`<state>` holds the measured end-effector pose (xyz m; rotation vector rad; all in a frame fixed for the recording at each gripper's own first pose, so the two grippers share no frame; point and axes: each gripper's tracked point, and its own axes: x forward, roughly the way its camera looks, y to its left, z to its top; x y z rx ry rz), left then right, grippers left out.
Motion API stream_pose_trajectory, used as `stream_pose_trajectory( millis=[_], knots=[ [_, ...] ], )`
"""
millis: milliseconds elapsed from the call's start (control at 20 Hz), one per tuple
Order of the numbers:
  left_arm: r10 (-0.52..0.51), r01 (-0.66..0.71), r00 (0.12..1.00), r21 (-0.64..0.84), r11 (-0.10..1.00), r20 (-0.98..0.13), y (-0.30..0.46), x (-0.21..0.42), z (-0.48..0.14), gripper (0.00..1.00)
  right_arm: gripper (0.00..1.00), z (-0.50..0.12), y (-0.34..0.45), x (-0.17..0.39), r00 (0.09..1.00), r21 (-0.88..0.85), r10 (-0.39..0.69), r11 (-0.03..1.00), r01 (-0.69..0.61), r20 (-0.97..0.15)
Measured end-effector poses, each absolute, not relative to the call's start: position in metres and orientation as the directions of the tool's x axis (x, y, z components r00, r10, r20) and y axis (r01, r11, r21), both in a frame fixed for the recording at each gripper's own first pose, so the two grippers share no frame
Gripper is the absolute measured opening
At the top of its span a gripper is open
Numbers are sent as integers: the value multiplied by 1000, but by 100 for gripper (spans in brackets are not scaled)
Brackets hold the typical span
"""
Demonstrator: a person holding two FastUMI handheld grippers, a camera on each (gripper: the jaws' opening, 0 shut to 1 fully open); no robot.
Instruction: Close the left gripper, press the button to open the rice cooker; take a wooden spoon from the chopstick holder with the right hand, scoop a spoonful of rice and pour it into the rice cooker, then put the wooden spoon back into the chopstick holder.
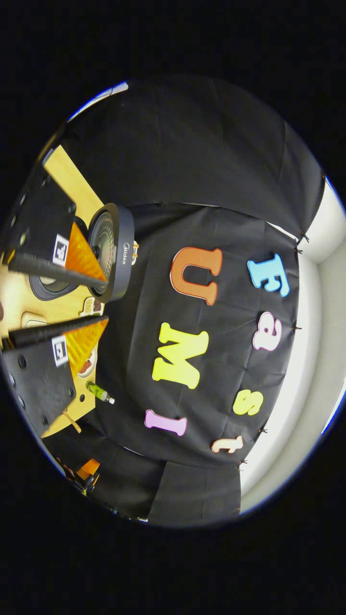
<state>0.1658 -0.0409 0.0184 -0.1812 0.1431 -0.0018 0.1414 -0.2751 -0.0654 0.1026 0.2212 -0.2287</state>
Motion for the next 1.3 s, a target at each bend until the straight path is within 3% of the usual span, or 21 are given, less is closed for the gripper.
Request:
stream_pose_trajectory(
  millis=[150,750,800,950,1000,1100,1150,1200,1250,1300],
  knots=[
    [7,-22,993,-120,993,-119,-41,163,17,96,100,-76,-286,142,944,54,-211,971,232,-252],
    [4,-11,995,-68,998,-100,-74,172,19,94,100,-187,-343,186,875,93,-208,957,274,-437],
    [9,-15,996,-63,998,-94,-76,175,21,94,96,-196,-349,192,870,101,-207,955,279,-447],
    [18,-22,997,-52,998,-77,-80,187,22,94,100,-227,-365,216,852,110,-205,950,291,-482],
    [27,-31,996,-47,998,-85,-79,192,19,94,93,-239,-369,223,841,106,-200,951,290,-503],
    [45,-49,994,-45,998,-102,-80,202,14,95,96,-259,-370,238,822,113,-181,952,284,-541],
    [56,-61,993,-43,997,-108,-79,206,13,94,89,-270,-369,244,810,122,-165,952,279,-562],
    [68,-73,991,-41,997,-113,-78,209,12,95,91,-281,-368,248,798,132,-151,952,277,-583],
    [79,-84,990,-38,996,-117,-77,210,11,94,84,-291,-371,250,785,134,-147,950,280,-601],
    [90,-94,988,-33,995,-124,-76,211,9,95,85,-300,-374,253,772,125,-149,951,284,-618]
  ],
)
